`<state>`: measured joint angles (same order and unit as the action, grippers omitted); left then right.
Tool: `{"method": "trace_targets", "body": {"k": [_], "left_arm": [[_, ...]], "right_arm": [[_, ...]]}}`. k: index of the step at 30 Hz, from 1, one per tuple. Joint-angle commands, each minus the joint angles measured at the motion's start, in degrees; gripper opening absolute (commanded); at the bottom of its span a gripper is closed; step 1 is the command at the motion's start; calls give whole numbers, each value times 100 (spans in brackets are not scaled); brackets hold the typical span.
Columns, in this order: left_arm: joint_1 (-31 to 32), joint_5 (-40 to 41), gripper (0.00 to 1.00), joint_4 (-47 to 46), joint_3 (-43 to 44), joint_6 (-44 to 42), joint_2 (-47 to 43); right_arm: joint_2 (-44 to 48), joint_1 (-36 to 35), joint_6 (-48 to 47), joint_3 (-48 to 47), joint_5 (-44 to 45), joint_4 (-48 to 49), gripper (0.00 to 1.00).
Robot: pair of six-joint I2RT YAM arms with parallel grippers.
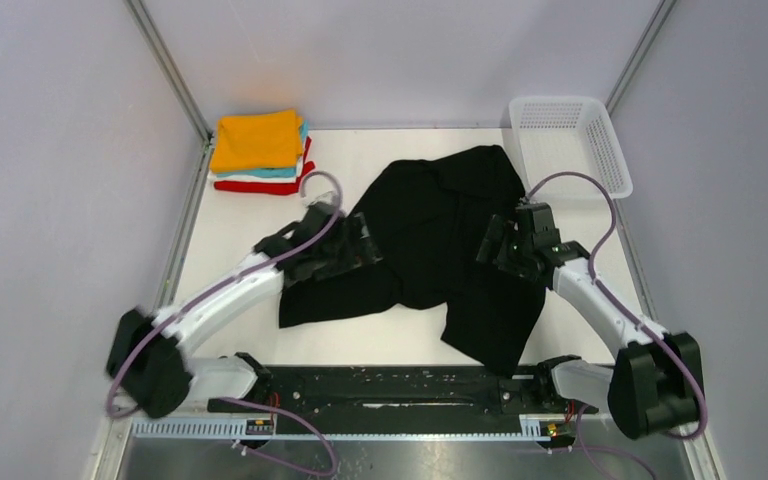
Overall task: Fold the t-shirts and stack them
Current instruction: Flatten out the tshirt
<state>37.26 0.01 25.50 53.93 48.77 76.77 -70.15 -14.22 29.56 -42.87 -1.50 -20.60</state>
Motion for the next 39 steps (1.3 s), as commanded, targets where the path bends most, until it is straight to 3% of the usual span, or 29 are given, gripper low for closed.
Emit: {"method": "trace_targets", "body": {"k": [1, 4, 9, 15, 27, 33, 34, 36, 39], "left_arm": [[-222, 1906, 99, 1990, -821, 664, -1329], [-721, 2322, 98, 2748, -1374, 1137, -2221], [-1562, 1971, 86, 2373, -2102, 1077, -2865], [-1740, 1733, 70, 2100, -2215, 1012, -2206], [-1748, 1511, 52, 1392, -2250, 805, -842], [-1770, 1535, 32, 1037, -2361, 728, -610], [-1787, 1544, 25, 1002, -2341, 695, -556], [-1809, 1517, 1, 977, -2274, 649, -476], [-1809, 1359, 0, 851, -2223, 531, -574]], "right_arm": [[587, -20, -86, 312, 311, 70, 100], [909, -17, 29, 460, 612, 165, 99], [1250, -17, 96, 639, 791, 294, 99], [1280, -12, 79, 674, 815, 241, 100], [1050, -11, 16, 573, 876, 130, 100], [1098, -13, -28, 572, 945, 104, 99], [1111, -17, -47, 578, 946, 88, 99], [1140, -14, -70, 562, 940, 35, 99], [1270, -11, -67, 544, 916, -174, 99]]}}
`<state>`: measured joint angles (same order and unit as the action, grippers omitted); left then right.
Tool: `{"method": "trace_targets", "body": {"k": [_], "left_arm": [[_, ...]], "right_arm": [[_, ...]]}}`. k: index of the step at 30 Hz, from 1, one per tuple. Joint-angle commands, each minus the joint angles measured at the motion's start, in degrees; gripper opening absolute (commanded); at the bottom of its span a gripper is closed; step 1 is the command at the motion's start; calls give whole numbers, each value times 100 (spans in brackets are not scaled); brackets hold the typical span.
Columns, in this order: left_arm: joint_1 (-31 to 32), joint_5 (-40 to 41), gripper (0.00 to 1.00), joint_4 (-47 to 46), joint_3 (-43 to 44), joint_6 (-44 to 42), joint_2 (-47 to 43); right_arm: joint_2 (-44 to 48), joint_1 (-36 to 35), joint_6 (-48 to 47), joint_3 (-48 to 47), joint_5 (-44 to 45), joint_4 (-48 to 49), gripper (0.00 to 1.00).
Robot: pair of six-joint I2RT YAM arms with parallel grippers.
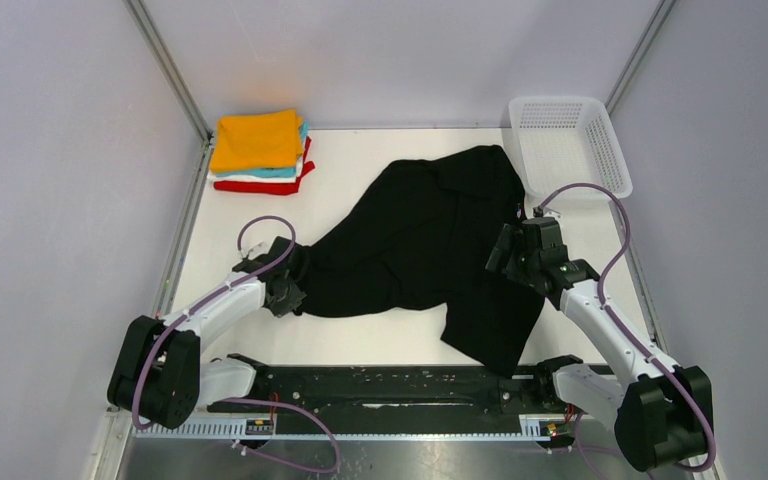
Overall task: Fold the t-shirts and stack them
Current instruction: Flatten out the tshirt
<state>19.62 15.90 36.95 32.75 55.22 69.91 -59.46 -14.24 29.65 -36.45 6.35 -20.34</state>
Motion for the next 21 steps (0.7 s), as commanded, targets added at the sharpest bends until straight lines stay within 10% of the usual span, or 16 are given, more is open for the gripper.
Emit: {"method": "trace_targets", "body": {"k": [1, 21], "left_arm": [[-48, -231, 0, -329, -109, -153, -25], [-46, 51, 0, -367, -132, -548, -855]], "right_arm": [[258, -13, -24, -81, 125, -319, 99], [379, -3146, 2557, 767, 633, -3008, 84]]}}
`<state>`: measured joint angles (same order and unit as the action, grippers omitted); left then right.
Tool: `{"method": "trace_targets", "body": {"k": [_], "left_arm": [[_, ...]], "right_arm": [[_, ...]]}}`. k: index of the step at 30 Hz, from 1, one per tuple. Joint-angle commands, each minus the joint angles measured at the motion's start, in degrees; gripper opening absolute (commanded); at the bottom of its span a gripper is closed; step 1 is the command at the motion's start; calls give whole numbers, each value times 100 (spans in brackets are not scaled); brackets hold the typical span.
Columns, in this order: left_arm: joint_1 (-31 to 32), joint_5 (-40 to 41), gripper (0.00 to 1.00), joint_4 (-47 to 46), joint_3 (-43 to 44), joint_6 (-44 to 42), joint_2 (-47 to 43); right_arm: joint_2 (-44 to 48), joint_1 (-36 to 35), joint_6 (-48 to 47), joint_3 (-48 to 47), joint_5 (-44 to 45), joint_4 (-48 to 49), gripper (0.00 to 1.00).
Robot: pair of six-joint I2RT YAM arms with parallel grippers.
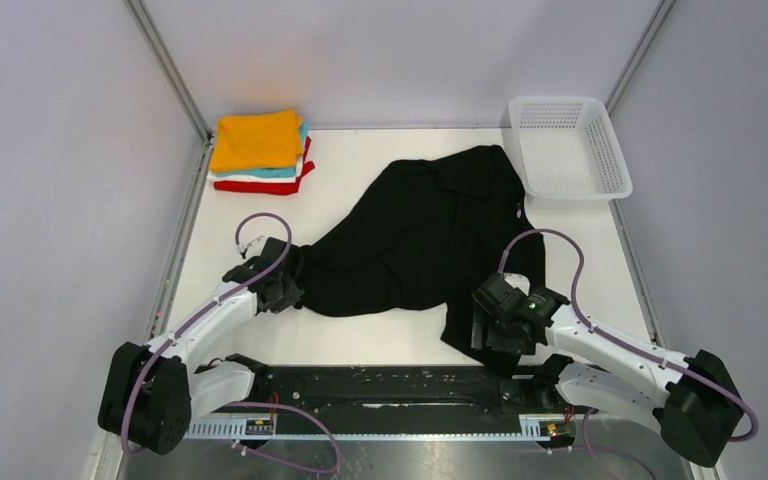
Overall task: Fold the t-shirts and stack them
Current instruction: Flatten out the tshirt
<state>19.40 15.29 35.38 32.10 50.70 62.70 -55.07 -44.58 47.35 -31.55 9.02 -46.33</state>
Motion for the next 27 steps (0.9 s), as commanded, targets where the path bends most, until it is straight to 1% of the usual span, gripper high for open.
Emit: {"method": "trace_targets", "body": {"k": [1, 4, 8, 12, 14, 16, 18, 20, 22, 24, 25, 27], "left_arm": [[-24, 128, 0, -196, -72, -103, -145], [-26, 154, 0, -157, -60, -104, -183], [-28, 191, 0, -77, -22, -87, -290], [-25, 189, 0, -40, -11, -61, -408], [-24, 194, 0, -8, 15, -61, -433], [-31, 232, 0, 32, 57, -60, -430], [-28, 288, 0, 62, 85, -56, -441], [-32, 335, 0, 73, 94, -47, -466], [-33, 357, 0, 72, 102, -36, -485], [-33, 365, 0, 91, 128, -23, -492], [-35, 390, 0, 90, 130, -7, -495], [-43, 445, 0, 86, 120, 36, -523]], "right_arm": [[-58, -113, 850, 283, 440, -427, 83], [-114, -112, 875, 282, 612, -316, 80], [-403, -113, 786, 187, 527, -108, 77], [-713, -113, 807, -19, 500, -182, 75], [-753, -108, 759, -23, 254, 108, 72], [-844, -113, 745, 121, -58, 738, 70], [-1123, -109, 715, 187, -325, 1278, 69], [-1530, -113, 604, 54, -427, 1397, 66], [-1915, -112, 491, -80, -394, 1439, 62], [-2153, -113, 424, -152, -313, 1456, 55], [-2233, -113, 396, -174, -275, 1436, 50], [-2234, -113, 363, -205, -144, 1346, 37]]}}
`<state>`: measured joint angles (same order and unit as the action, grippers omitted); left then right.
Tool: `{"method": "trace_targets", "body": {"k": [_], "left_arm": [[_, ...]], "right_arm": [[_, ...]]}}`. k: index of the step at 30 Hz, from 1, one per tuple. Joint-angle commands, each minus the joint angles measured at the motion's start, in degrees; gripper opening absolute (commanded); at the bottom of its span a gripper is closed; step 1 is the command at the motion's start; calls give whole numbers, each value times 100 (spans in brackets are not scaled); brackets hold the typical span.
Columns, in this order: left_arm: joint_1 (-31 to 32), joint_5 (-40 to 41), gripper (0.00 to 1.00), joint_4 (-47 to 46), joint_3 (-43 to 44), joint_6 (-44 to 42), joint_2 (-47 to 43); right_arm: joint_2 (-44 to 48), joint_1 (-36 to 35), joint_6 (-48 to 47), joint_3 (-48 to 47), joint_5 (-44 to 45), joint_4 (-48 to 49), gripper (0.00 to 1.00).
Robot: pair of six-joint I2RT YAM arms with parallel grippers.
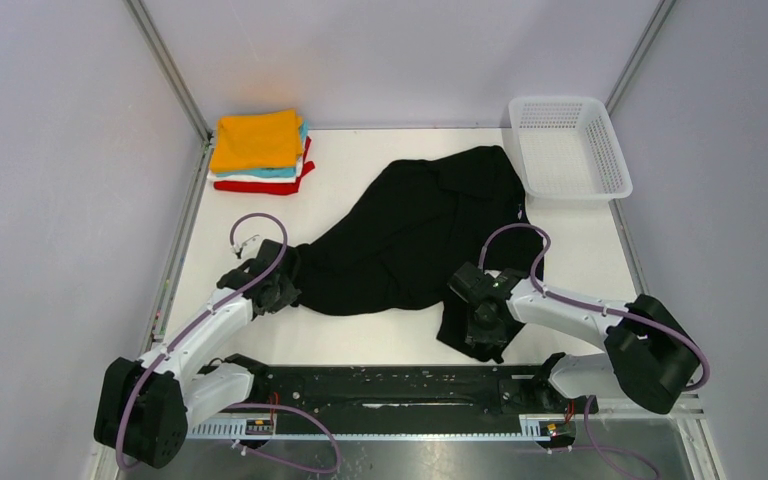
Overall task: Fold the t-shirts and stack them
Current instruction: Flatten out the tshirt
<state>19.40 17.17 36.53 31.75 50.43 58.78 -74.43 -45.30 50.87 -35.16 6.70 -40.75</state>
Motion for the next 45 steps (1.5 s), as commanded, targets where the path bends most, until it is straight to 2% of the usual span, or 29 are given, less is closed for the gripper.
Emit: {"method": "trace_targets", "body": {"k": [1, 3, 5, 10, 14, 22, 26, 30, 35, 41, 45], "left_arm": [[-48, 260, 0, -44, 152, 87, -150], [-62, 246, 0, -58, 183, 108, -196], [-59, 207, 0, -68, 278, 127, -284], [-59, 66, 0, -224, 738, 169, -697], [-64, -46, 0, -245, 1488, 124, -992], [-60, 18, 0, -65, 3401, -163, -1647], [-61, -2, 0, 85, 4453, -412, -1876], [-59, -458, 0, 202, 5529, -729, -1847], [-60, -957, 0, 398, 6807, -988, -1758], [-59, -994, 0, 461, 7325, -1111, -1994], [-59, -1022, 0, 460, 7144, -1159, -2124]], "right_arm": [[-242, -40, 8, 151, 194, 724, 27], [13, -40, -9, 128, 487, 527, 11], [406, -40, -52, 15, 913, 294, 0], [1570, -32, -401, -691, 2679, -108, 0], [2431, -24, -1030, -1370, 4075, 39, 0], [3701, -24, -3093, -2777, 4896, 1194, 0], [4047, -24, -3961, -3549, 4401, 1645, 0], [3966, -28, -4312, -4685, 3148, 1475, 0], [3439, -25, -4684, -6629, 1972, 910, 0], [2725, -25, -4914, -8571, 1096, 34, 0], [2536, -22, -5044, -8819, 1216, -65, 0]]}}
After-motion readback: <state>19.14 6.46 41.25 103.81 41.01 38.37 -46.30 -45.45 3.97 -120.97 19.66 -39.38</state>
